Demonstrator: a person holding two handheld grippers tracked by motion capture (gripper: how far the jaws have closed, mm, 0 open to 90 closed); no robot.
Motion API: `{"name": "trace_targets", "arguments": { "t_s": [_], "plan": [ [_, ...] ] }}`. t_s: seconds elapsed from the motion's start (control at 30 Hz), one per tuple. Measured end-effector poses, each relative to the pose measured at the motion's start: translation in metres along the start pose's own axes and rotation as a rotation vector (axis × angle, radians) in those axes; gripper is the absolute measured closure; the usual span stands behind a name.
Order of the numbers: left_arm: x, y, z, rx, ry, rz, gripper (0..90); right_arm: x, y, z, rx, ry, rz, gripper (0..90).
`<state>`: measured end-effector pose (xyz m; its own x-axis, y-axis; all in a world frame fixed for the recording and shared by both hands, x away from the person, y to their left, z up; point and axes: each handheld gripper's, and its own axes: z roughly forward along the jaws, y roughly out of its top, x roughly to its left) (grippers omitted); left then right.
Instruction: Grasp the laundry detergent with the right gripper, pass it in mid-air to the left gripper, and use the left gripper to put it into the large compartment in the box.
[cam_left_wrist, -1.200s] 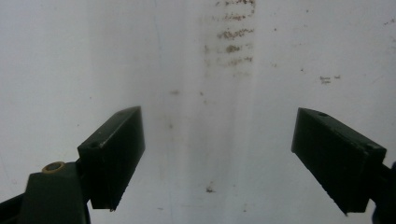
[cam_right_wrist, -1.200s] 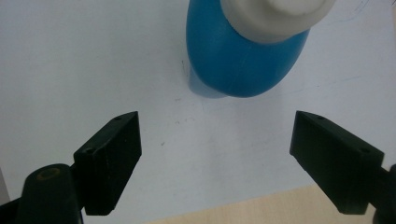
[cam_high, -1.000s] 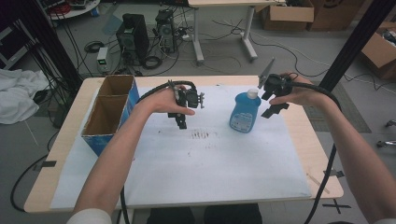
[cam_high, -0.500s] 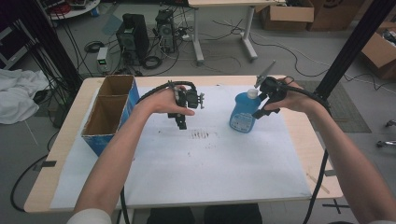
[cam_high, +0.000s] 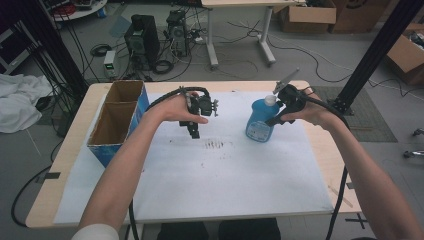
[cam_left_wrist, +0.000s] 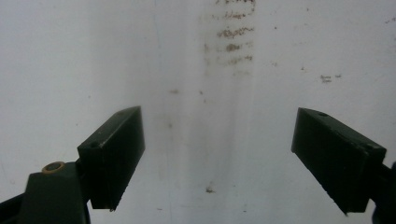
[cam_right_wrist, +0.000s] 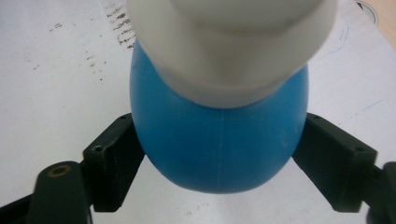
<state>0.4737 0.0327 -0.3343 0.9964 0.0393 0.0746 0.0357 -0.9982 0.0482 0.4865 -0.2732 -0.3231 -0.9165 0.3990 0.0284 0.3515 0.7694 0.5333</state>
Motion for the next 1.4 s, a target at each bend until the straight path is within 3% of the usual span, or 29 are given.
{"name": "trace_targets", "arguments": {
  "t_s": [0.37, 0.7, 1.4],
  "plan": [
    [0.000, 0.001, 0.000, 0.002, 0.002, 0.001, 18.0, 0.001, -0.006, 0.010, -0.025, 0.009, 0.023, 20.8],
    [0.000, 0.000, 0.000, -0.003, 0.000, -0.002, 18.0, 0.005, -0.017, 0.020, -0.084, 0.006, 0.037, 21.9],
    [0.001, -0.002, 0.002, 0.004, -0.004, -0.005, 18.0, 0.007, -0.025, 0.029, -0.184, 0.009, 0.039, 31.1]
  ]
}}
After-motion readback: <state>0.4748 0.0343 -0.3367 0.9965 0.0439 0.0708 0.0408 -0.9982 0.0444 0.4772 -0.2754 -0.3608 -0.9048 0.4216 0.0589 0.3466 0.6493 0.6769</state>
